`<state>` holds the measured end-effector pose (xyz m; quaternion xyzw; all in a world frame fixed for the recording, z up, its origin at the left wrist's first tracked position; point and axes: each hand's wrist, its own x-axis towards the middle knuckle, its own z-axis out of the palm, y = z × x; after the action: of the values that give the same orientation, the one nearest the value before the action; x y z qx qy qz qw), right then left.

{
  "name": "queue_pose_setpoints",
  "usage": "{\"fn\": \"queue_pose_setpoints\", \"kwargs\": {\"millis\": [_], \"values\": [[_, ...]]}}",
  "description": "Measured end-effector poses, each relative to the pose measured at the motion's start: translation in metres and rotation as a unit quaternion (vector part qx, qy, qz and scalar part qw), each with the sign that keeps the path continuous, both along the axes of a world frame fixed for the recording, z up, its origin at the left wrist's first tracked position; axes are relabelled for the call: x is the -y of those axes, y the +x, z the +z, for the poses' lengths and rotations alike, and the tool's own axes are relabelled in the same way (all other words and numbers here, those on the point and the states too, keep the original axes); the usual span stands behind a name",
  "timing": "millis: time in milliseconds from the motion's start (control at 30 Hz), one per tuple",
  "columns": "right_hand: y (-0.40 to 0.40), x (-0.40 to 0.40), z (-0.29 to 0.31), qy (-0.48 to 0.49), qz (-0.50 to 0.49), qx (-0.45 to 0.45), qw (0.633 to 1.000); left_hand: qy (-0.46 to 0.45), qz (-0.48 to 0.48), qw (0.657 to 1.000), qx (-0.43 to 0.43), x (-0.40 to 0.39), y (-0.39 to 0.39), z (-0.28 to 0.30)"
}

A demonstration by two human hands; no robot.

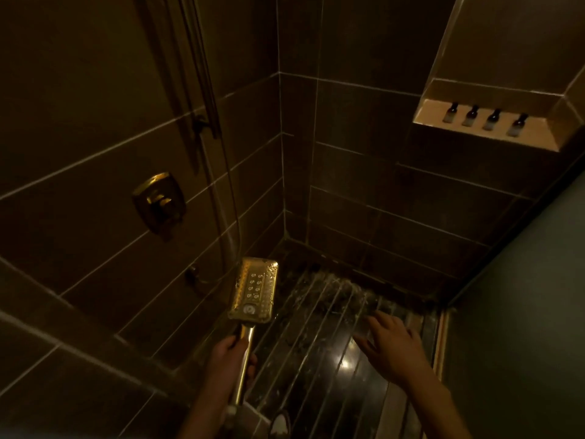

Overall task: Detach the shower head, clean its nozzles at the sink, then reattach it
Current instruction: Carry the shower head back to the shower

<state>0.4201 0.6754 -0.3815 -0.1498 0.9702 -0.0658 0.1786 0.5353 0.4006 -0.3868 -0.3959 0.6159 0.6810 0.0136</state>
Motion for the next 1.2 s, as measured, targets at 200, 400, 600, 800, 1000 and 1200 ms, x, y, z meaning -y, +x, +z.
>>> {"fn": "queue_pose_setpoints", "kwargs": {"millis": [200, 400, 600, 800, 1000, 1200], "values": [[-0.102, 0.029, 0.003, -0.001, 0.011, -0.017, 1.0, 0.004, -0.009, 1.0, -0.027, 0.026, -0.092, -0.001], [-0.212, 0.069, 0.003, -0.009, 0.032, -0.03, 0.999, 0.01, 0.008, 0.998, -0.055, 0.059, -0.176, -0.002], [-0.306, 0.122, 0.024, -0.053, 0.099, -0.067, 0.991, 0.019, 0.069, 0.995, -0.064, 0.089, -0.241, 0.004], [-0.401, 0.175, 0.041, -0.099, 0.206, -0.043, 0.973, -0.01, 0.145, 0.984, -0.104, 0.104, -0.288, 0.015], [-0.492, 0.229, 0.076, -0.149, 0.324, -0.006, 0.934, -0.054, 0.278, 0.946, -0.159, 0.106, -0.331, 0.043], [-0.545, 0.275, 0.115, -0.19, 0.402, -0.024, 0.895, -0.118, 0.354, 0.907, -0.194, 0.108, -0.361, 0.088]]}}
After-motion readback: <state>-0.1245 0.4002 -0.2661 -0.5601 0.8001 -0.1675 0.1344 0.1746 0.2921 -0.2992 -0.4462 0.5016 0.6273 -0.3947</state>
